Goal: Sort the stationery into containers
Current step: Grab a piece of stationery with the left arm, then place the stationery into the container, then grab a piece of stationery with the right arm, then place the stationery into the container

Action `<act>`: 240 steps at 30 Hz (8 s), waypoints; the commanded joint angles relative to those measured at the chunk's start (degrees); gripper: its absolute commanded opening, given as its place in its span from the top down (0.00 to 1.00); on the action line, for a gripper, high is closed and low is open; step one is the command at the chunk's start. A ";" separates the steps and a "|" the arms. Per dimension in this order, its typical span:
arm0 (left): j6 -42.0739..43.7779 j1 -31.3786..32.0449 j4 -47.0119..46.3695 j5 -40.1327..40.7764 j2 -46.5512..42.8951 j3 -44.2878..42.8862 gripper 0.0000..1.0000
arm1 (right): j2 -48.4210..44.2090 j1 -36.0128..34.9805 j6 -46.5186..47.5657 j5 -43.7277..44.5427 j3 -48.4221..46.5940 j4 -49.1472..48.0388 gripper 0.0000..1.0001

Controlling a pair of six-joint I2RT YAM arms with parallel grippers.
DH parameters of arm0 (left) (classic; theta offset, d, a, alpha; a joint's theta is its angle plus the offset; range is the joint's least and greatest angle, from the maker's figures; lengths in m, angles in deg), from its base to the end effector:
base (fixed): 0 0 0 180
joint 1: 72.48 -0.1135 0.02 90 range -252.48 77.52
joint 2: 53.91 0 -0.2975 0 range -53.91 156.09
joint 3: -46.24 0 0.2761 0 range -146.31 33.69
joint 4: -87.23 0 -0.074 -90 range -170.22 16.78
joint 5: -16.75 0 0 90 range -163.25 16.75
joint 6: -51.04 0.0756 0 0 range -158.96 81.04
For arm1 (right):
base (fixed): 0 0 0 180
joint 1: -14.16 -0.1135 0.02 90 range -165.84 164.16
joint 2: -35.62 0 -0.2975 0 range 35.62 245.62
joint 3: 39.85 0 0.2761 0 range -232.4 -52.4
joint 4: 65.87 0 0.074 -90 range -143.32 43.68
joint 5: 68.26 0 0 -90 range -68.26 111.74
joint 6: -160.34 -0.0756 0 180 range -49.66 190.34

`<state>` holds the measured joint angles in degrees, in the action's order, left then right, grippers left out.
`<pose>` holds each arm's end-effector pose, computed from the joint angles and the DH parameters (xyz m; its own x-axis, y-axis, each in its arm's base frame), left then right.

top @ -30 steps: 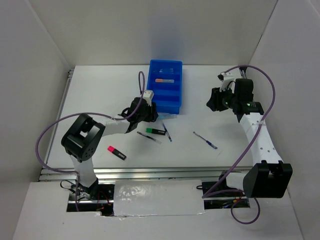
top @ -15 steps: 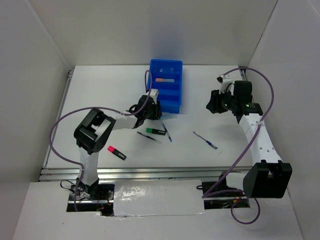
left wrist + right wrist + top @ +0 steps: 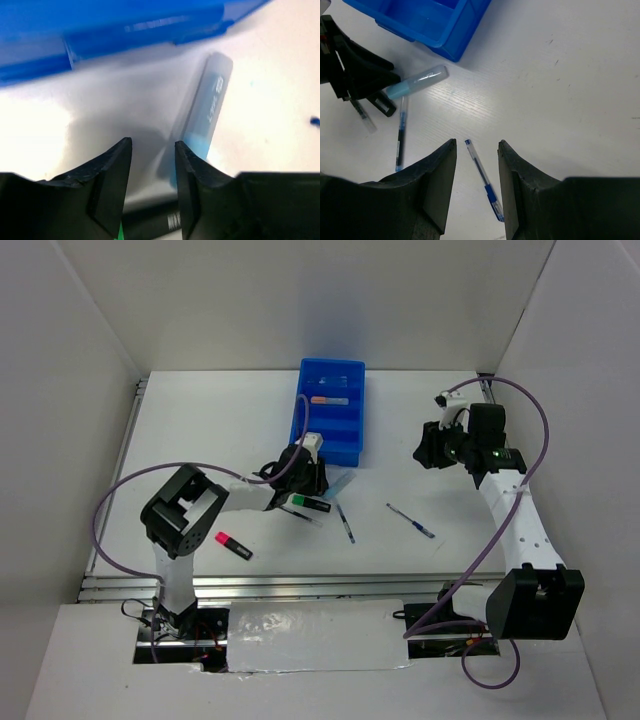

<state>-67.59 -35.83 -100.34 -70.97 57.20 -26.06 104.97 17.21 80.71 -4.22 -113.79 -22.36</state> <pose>0.3790 -0.2782 0.1404 -0.6379 -0.1221 -0.7603 0.3002 0.8698 -0.3916 0.3021 0.0170 0.3248 -0.5645 -0.1320 -0.8148 -0.4004 0.9070 0.1305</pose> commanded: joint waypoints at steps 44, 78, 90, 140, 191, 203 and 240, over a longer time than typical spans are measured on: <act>20.09 4.58 25.74 -2.55 9.83 -21.37 0.45 | -1.14 1.26 0.26 -1.38 1.44 -2.31 0.53; 78.53 -15.28 35.23 -34.01 4.62 -48.42 0.96 | 2.82 -0.85 -0.79 -2.96 -0.75 -5.38 0.53; 80.13 -15.99 11.60 -31.55 20.72 -57.41 1.00 | 2.38 -0.41 -1.14 -2.70 0.65 -6.88 0.53; 44.56 -20.90 4.63 -28.93 8.27 -55.14 0.42 | 7.03 -14.19 3.52 -3.93 -4.09 -3.98 0.53; 31.96 -43.41 46.75 -16.08 -60.04 1.47 0.03 | 48.62 -46.12 2.37 21.65 -27.03 3.93 0.71; 29.06 -42.45 38.50 -20.13 -57.24 5.08 0.06 | 34.63 -44.64 24.86 21.72 -43.90 13.43 0.87; 44.84 -41.30 46.21 -30.21 -59.34 8.51 0.06 | 61.35 -31.79 49.92 23.59 -51.55 -10.57 0.59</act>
<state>-29.27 -77.19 -56.58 -97.92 -0.68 -17.60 167.41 -13.77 129.56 20.85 -164.45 -29.59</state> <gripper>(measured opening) 0.936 0.388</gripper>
